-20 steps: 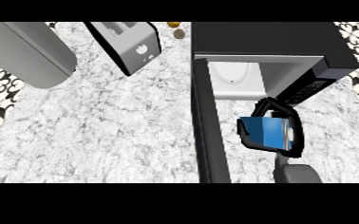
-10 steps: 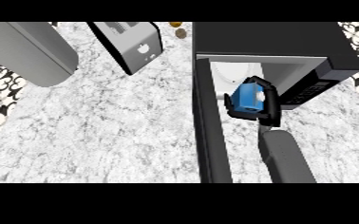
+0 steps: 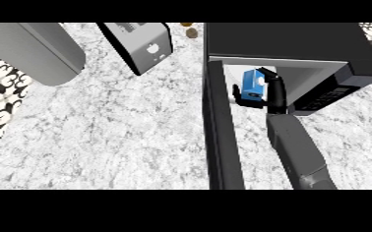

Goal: Pick up the milk, place it into the microwave and close the microwave

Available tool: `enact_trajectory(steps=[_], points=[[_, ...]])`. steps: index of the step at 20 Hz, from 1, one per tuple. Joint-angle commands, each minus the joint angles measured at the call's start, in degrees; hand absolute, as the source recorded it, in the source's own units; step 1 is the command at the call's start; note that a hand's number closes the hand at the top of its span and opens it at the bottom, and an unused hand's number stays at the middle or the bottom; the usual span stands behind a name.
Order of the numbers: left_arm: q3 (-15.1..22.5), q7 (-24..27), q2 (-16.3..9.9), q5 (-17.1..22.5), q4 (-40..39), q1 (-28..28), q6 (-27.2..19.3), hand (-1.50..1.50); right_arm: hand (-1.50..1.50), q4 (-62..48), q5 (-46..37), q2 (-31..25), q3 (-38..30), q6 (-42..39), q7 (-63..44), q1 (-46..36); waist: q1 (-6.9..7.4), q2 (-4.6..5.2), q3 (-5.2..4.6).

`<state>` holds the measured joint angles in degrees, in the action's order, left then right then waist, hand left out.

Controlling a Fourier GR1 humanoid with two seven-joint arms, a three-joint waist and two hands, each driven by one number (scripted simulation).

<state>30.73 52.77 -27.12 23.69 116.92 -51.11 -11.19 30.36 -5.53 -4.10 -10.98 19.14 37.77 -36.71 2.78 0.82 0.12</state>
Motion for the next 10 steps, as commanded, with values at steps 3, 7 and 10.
enact_trajectory(steps=[3, 7, 10], points=[[1.3, 0.7, -1.7, -1.3, 3.5, -2.1, 0.5, -1.50, 1.50, -11.4, -1.8, -2.2, -2.2, 4.8, 3.9, -6.6, 1.88, 0.66, 0.14], [-0.4, -0.3, -1.3, -0.1, -1.1, 1.9, 1.7, -1.50, 1.50, -15.2, -3.7, -4.5, -1.6, 5.7, 4.2, -10.0, 2.62, 1.28, 0.12], [-0.3, -1.1, -0.6, 0.0, -0.2, 2.7, 1.0, -1.50, 1.50, -16.0, -4.7, -6.1, -1.7, 8.1, 7.8, -10.3, 2.55, 1.56, 0.19]])
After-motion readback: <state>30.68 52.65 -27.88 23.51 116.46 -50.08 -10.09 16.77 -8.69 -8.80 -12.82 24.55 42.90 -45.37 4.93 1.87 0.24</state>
